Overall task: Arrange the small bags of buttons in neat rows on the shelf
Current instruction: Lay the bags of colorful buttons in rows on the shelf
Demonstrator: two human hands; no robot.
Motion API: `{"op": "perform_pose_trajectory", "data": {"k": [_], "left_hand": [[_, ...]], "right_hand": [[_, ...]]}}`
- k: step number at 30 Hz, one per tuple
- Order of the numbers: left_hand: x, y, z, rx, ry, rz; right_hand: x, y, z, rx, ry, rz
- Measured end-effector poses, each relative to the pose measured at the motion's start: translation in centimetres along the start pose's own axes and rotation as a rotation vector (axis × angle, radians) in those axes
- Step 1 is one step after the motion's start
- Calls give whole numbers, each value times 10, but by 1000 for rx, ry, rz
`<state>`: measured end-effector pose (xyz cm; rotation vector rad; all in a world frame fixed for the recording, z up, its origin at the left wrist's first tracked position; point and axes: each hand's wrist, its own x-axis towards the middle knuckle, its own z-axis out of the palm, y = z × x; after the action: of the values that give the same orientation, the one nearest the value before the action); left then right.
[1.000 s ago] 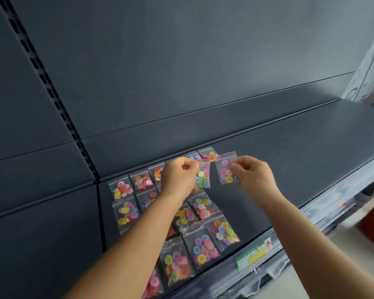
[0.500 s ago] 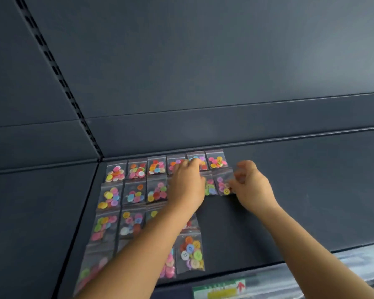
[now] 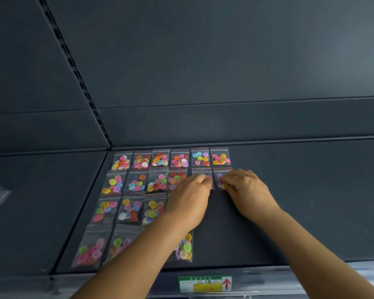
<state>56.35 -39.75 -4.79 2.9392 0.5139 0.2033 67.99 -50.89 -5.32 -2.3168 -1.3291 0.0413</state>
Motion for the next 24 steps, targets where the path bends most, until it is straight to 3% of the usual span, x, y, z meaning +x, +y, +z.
{"op": "perform_pose_trajectory", "data": {"k": [5, 17, 24], "left_hand": [[-4, 0, -1, 15, 16, 0], [-7, -6, -5, 26, -28, 4], [-16, -7, -15, -14, 23, -37]], "right_hand": [[1, -3, -1, -9, 52, -25], [-2, -9, -3, -176, -52, -73], [0, -27, -6, -76, 11, -77]]}}
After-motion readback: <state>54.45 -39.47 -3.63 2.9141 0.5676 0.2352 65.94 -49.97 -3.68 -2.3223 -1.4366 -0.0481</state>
